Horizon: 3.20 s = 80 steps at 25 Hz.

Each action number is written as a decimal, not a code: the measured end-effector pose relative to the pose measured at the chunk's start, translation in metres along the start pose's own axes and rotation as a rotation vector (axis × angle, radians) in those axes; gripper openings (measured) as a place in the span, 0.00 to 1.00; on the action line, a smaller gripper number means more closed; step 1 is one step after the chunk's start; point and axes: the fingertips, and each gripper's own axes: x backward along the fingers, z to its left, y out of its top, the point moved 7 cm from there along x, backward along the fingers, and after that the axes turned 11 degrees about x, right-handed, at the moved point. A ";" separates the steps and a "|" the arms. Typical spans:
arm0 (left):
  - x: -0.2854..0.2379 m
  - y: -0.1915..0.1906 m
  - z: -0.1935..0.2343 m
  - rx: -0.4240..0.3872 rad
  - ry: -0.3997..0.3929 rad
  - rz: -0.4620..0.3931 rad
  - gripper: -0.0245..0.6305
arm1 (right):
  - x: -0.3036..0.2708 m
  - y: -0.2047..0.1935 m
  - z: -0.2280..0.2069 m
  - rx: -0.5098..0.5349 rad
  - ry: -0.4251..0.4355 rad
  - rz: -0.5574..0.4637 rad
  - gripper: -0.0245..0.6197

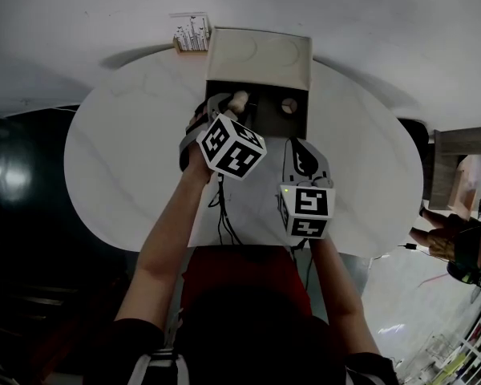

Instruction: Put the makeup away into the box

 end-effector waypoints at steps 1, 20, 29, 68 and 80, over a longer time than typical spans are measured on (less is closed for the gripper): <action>0.003 0.001 0.000 0.010 -0.001 -0.014 0.35 | 0.001 0.000 0.001 0.002 -0.001 -0.002 0.06; 0.068 -0.012 -0.020 0.156 0.046 -0.123 0.12 | 0.048 0.010 0.005 0.009 -0.022 -0.071 0.06; 0.107 -0.026 -0.028 0.291 0.038 -0.221 0.07 | 0.081 0.014 0.008 0.017 -0.036 -0.123 0.06; 0.217 -0.072 -0.098 0.450 -0.006 -0.565 0.07 | 0.195 0.008 0.028 -0.081 0.046 -0.298 0.06; 0.225 -0.081 -0.108 0.491 -0.051 -0.599 0.07 | 0.208 0.005 0.031 -0.067 0.030 -0.314 0.06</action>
